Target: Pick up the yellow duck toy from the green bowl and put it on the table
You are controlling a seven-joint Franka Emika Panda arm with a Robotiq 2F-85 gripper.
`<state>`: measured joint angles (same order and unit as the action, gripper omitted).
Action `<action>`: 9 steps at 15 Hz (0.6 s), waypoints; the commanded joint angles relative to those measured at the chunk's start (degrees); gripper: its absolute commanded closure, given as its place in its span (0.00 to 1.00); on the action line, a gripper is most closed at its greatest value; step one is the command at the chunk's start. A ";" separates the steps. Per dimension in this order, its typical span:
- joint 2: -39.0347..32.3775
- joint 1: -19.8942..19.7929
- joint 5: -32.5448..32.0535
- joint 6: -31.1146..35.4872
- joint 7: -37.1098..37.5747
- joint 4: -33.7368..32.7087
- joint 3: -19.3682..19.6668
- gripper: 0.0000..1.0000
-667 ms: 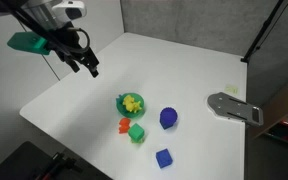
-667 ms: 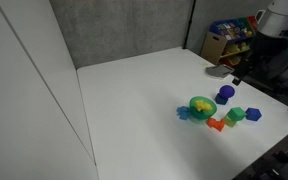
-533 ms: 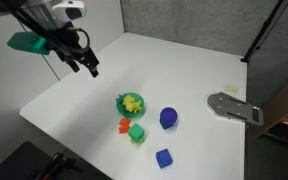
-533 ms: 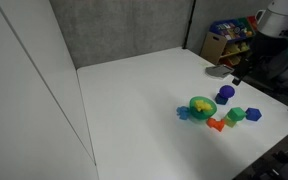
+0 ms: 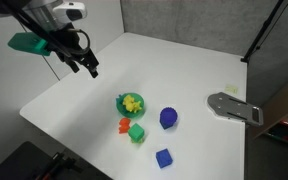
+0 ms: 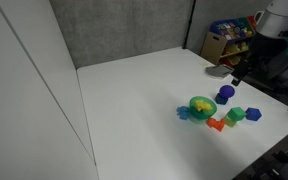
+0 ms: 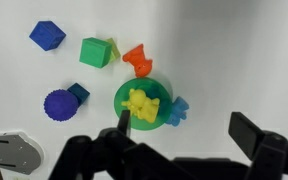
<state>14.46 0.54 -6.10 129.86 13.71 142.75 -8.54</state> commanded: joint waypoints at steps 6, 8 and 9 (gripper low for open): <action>-7.72 0.77 5.52 5.89 -4.19 -2.68 3.80 0.00; -10.68 0.70 7.28 8.16 -6.01 -3.34 4.72 0.00; -12.08 0.67 7.98 9.28 -6.94 -3.75 5.09 0.00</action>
<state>7.01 0.87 -0.67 136.82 10.24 141.64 -5.03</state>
